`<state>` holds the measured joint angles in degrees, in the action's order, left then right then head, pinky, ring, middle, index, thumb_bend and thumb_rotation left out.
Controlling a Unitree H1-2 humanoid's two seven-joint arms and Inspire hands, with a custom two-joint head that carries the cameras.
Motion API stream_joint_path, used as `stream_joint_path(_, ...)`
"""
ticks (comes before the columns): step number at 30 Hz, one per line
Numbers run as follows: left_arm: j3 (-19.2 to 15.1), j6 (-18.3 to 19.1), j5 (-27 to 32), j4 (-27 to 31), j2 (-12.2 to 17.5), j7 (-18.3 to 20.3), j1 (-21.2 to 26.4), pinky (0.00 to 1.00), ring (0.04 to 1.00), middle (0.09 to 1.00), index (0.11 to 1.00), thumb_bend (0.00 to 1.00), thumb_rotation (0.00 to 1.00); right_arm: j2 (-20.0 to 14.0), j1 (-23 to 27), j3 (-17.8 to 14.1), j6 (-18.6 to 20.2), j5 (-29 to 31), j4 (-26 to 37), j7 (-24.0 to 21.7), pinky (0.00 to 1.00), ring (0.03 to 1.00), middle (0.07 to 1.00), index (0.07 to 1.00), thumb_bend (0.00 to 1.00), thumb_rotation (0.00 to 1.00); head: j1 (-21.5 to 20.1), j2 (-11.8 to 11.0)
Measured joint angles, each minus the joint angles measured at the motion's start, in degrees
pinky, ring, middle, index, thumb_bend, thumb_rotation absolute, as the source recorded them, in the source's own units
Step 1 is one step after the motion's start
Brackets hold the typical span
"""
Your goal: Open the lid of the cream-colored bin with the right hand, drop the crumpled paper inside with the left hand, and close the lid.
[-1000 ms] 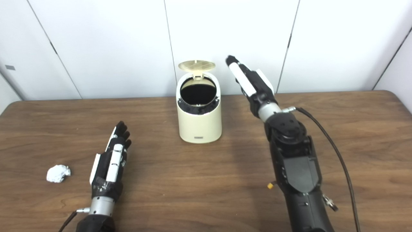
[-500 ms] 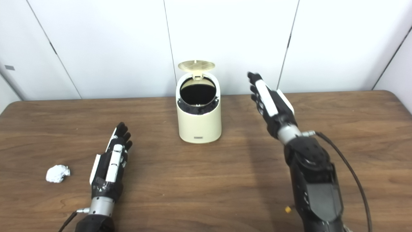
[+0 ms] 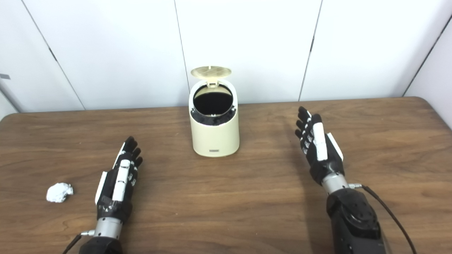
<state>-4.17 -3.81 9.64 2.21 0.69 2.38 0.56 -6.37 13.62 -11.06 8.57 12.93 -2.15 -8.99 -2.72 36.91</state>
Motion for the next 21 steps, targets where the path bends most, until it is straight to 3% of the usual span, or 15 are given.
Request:
stream_joint_path(13, -0.6, 0.8, 0.1, 0.2, 0.1, 0.1, -0.1, 0.98, 0.991, 0.995, 0.988, 0.39, 0.81, 1.1, -2.1, 0.3, -5.2, -0.4, -2.6, 1.4, 1.00, 1.000, 1.000, 0.985, 0.64, 1.00, 1.8, 1.2)
stream_joint_path(21, -0.6, 0.8, 0.0, 0.4, 0.0, 0.1, -0.2, 0.99, 0.990, 0.988, 0.982, 0.39, 0.80, 0.8, -2.7, 0.7, -8.1, -1.1, -4.1, 1.4, 1.00, 1.000, 0.987, 0.971, 0.64, 0.92, 6.0, 1.8)
